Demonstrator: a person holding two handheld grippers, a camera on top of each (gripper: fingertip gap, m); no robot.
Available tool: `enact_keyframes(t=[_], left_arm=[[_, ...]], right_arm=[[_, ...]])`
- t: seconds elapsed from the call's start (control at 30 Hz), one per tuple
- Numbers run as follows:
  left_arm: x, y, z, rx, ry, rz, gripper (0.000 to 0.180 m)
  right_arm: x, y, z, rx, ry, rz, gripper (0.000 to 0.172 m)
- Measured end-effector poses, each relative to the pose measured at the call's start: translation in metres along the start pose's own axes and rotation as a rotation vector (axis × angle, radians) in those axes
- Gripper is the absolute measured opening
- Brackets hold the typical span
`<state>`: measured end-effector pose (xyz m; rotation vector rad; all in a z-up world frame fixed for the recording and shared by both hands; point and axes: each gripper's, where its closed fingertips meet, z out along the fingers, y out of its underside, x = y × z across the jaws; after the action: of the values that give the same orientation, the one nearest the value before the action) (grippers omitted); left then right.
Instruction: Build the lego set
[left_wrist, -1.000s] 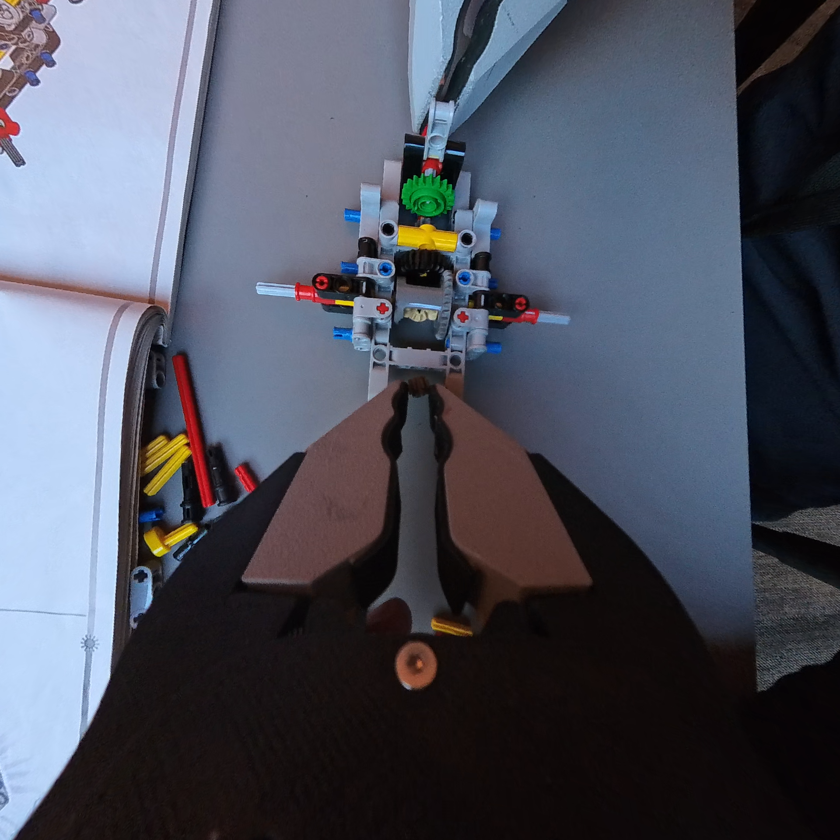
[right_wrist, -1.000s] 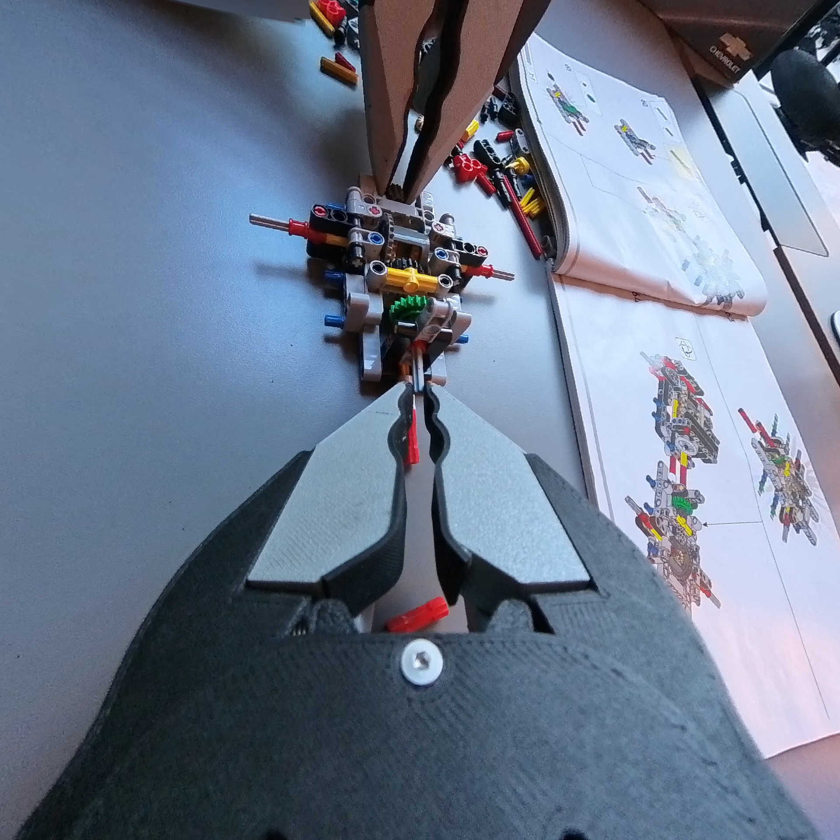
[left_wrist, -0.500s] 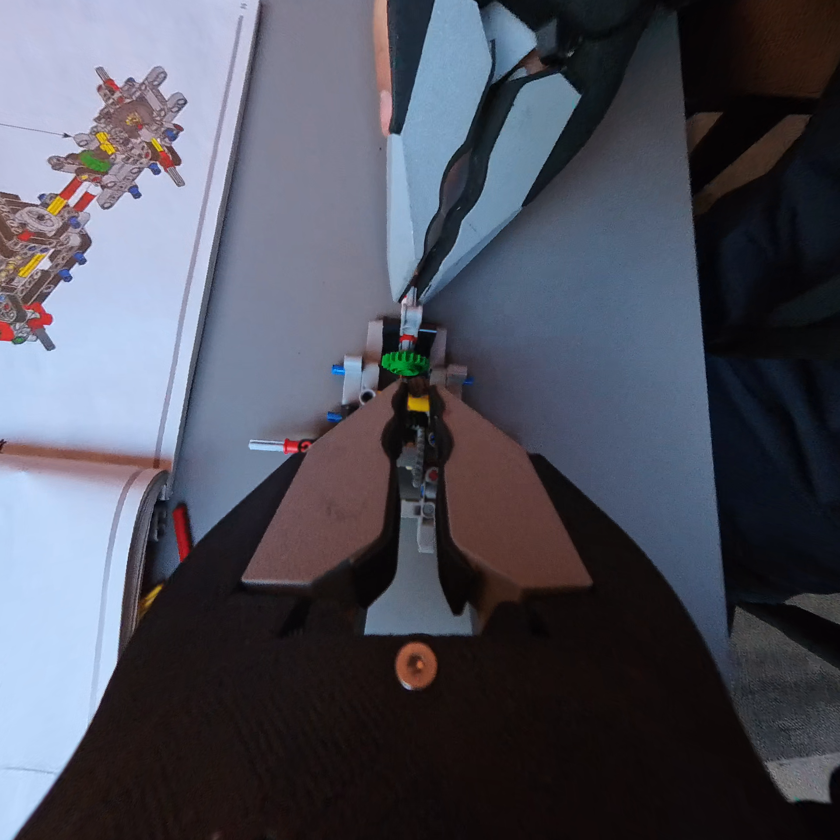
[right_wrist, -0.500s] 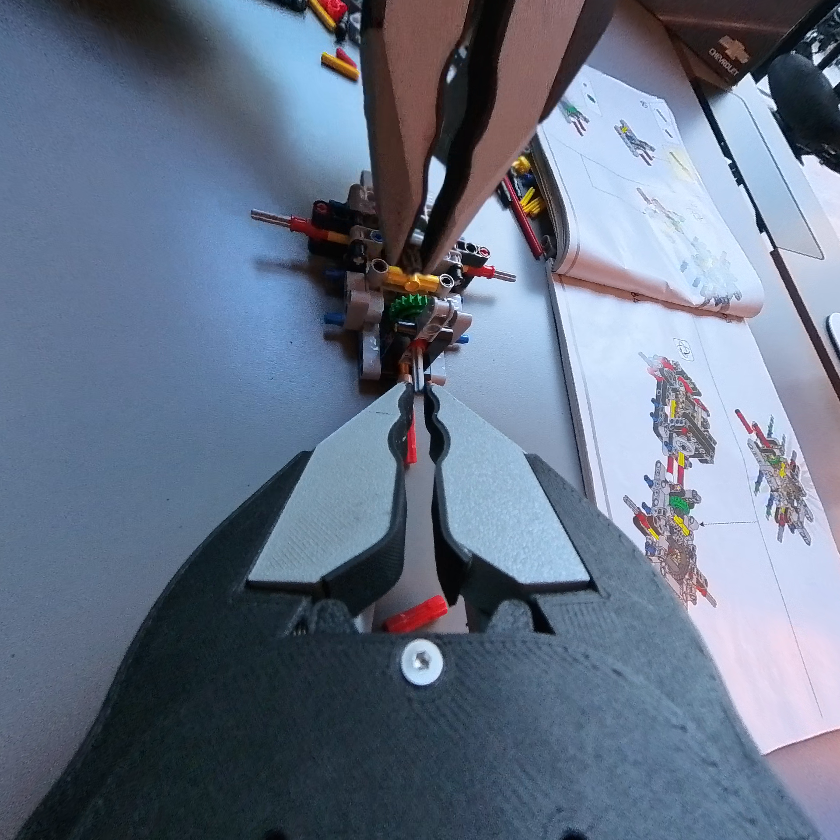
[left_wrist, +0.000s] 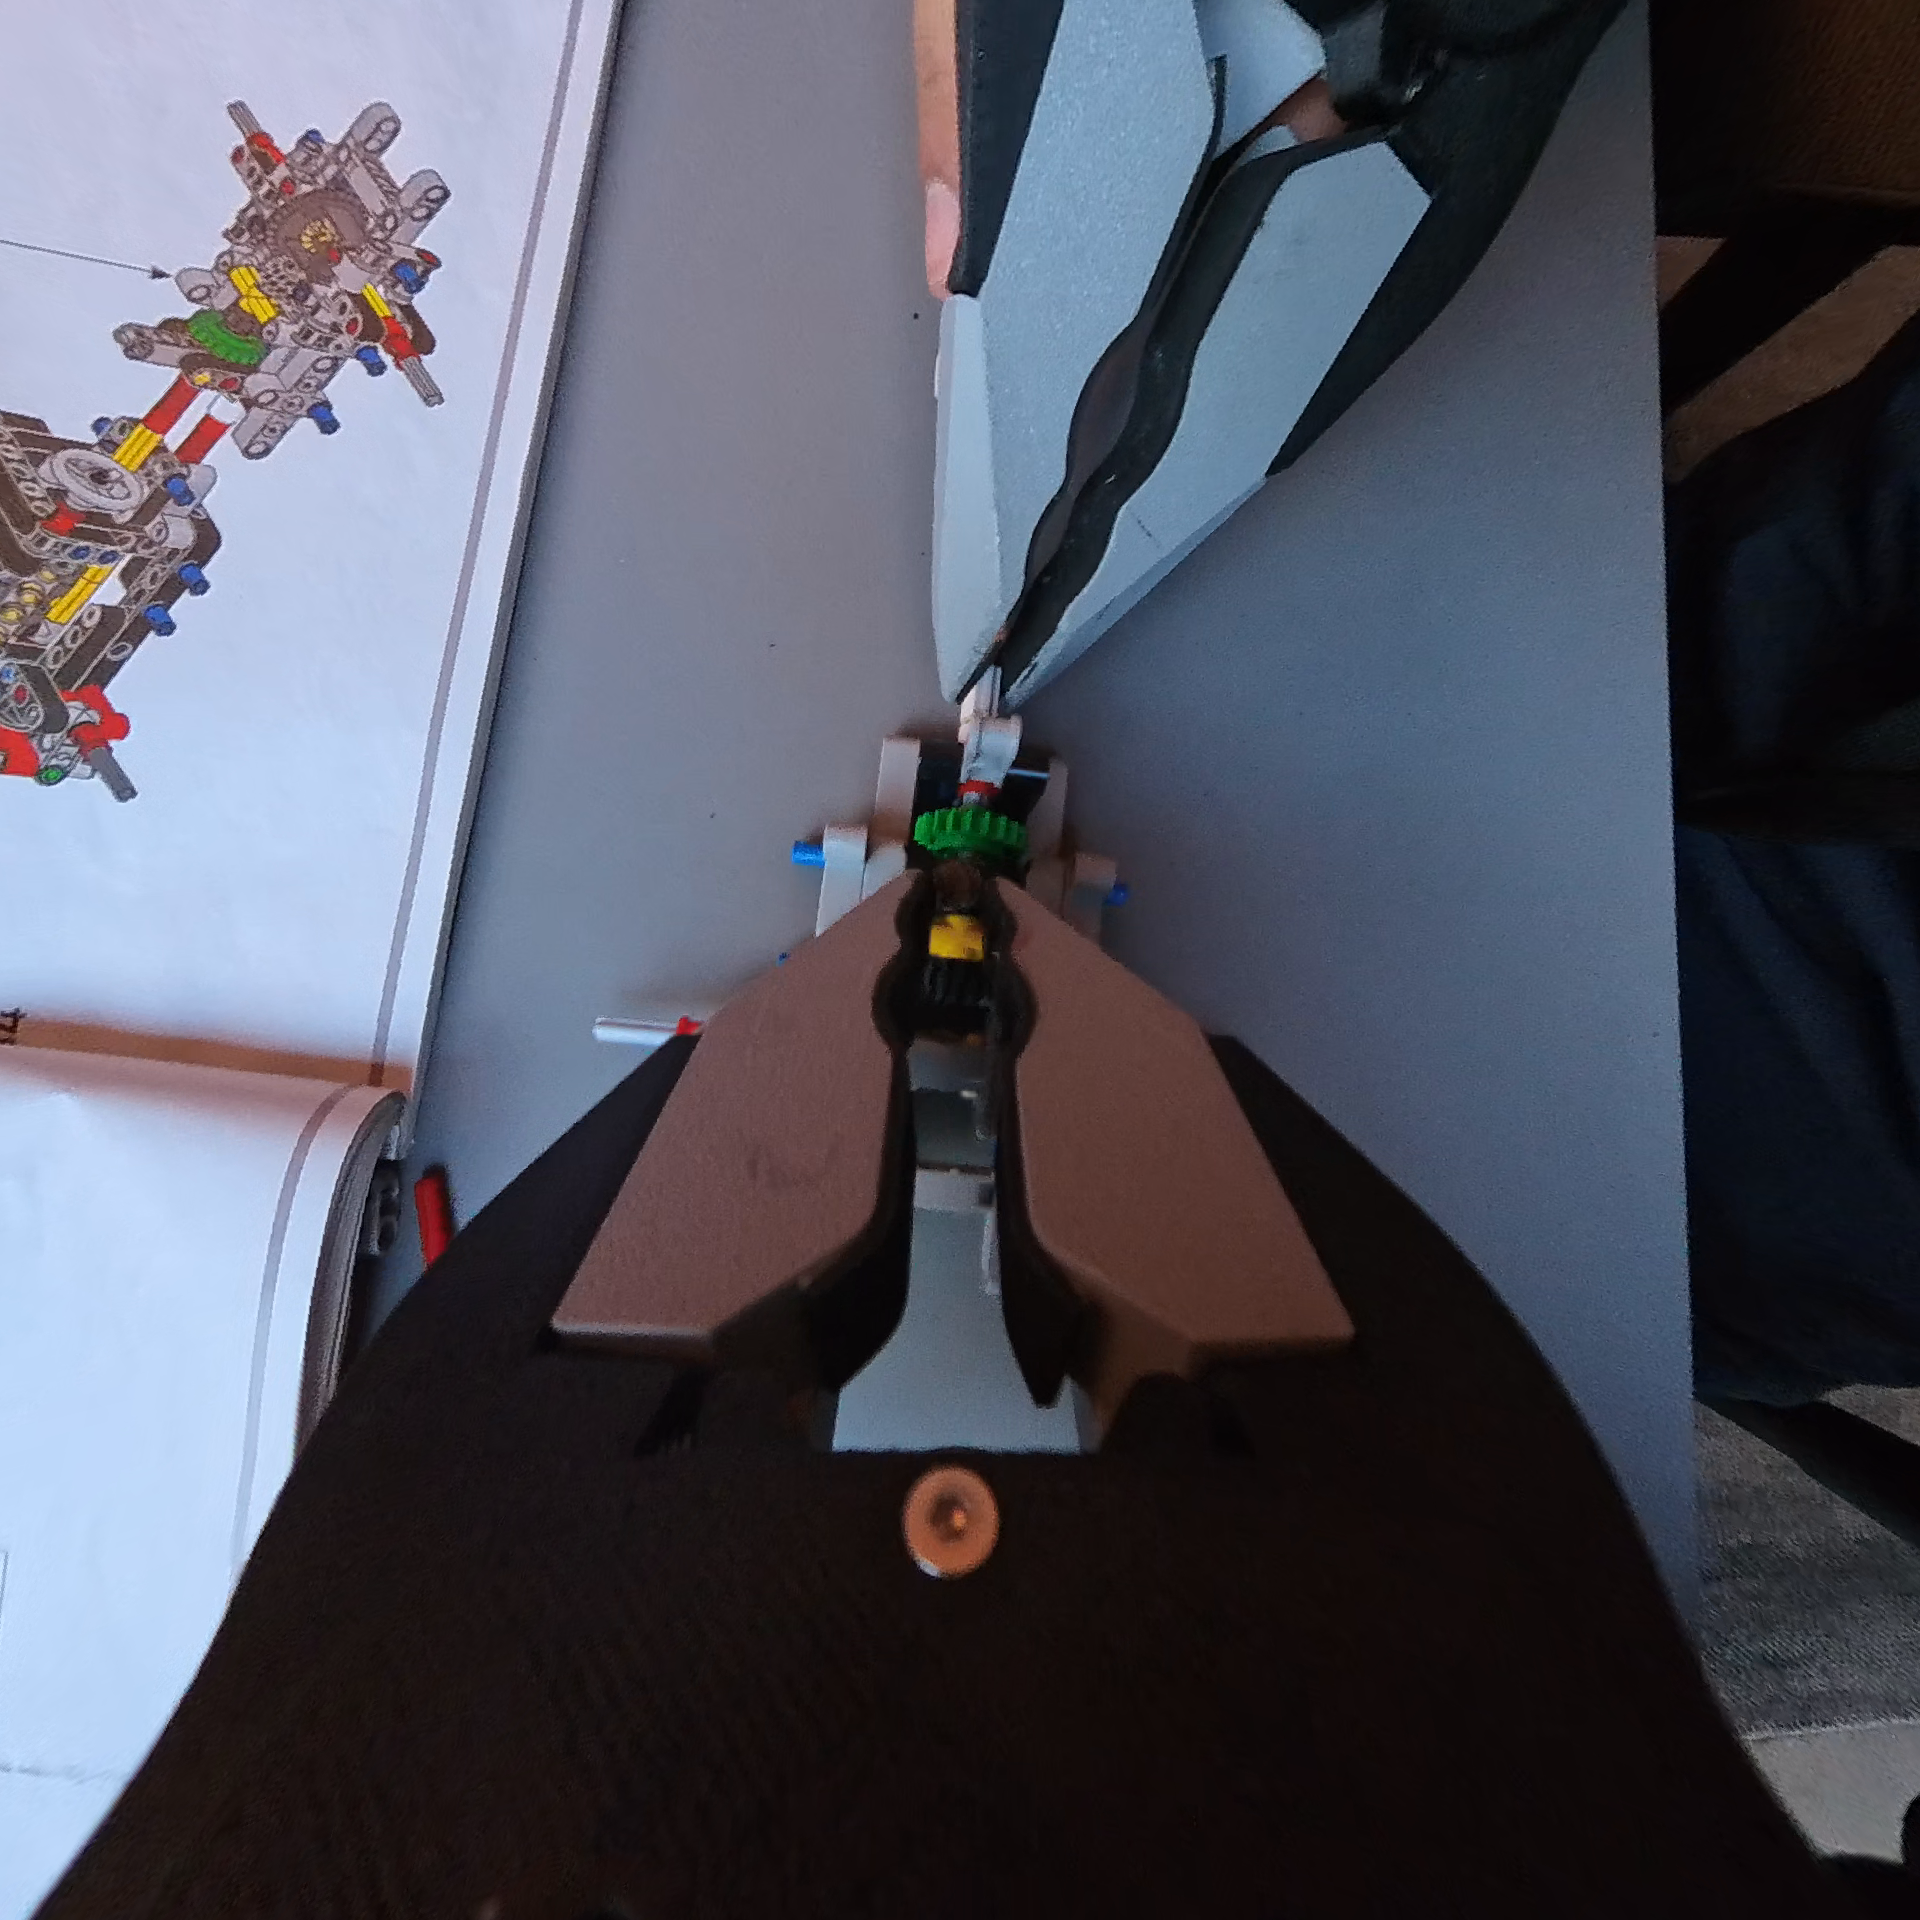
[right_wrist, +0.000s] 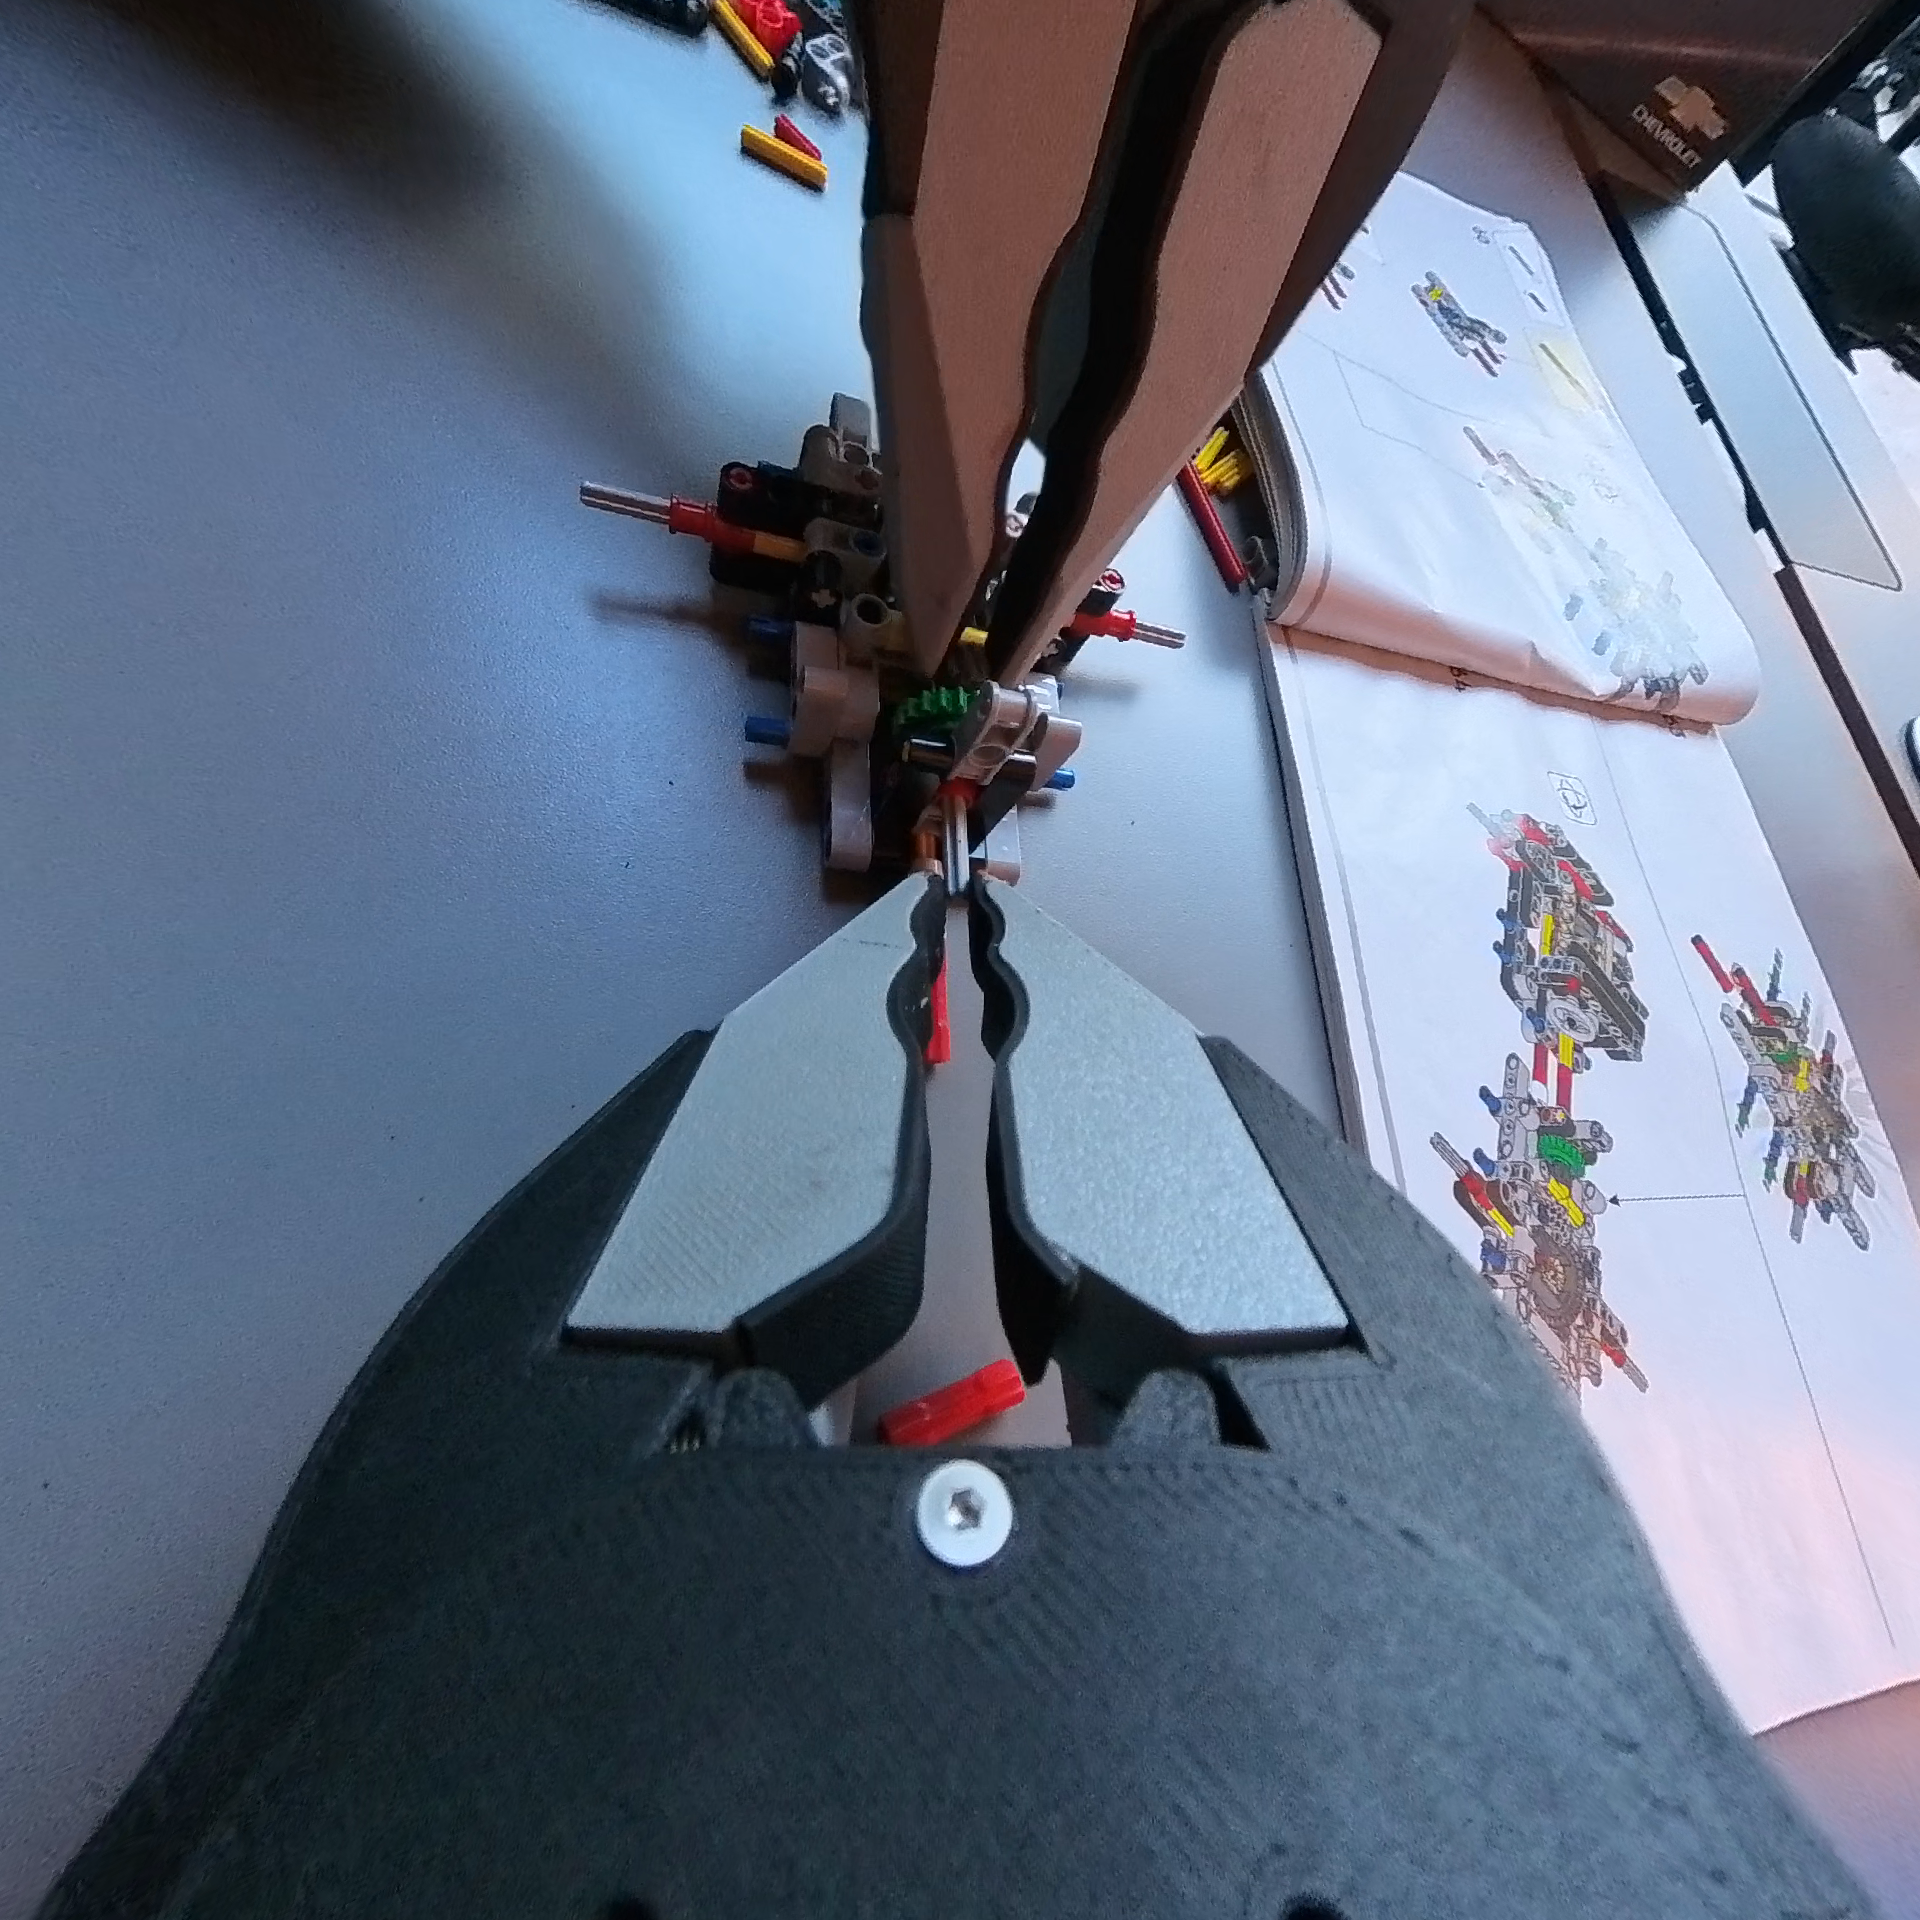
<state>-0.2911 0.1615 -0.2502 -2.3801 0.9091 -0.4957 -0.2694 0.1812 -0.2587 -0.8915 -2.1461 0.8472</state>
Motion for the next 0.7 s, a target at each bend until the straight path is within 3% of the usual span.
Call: enact_keyframes(t=[0.2,0.7], left_arm=[[-0.008,0.002,-0.016,0.028,-0.039,-0.018,0.004],[0.001,-0.002,-0.002,-0.007,-0.012,0.022,0.005]], right_arm=[[0.0,0.0,0.0,0.0,0.001,0.001,0.001],[0.0,0.0,0.0,-0.001,0.006,-0.004,0.001]])
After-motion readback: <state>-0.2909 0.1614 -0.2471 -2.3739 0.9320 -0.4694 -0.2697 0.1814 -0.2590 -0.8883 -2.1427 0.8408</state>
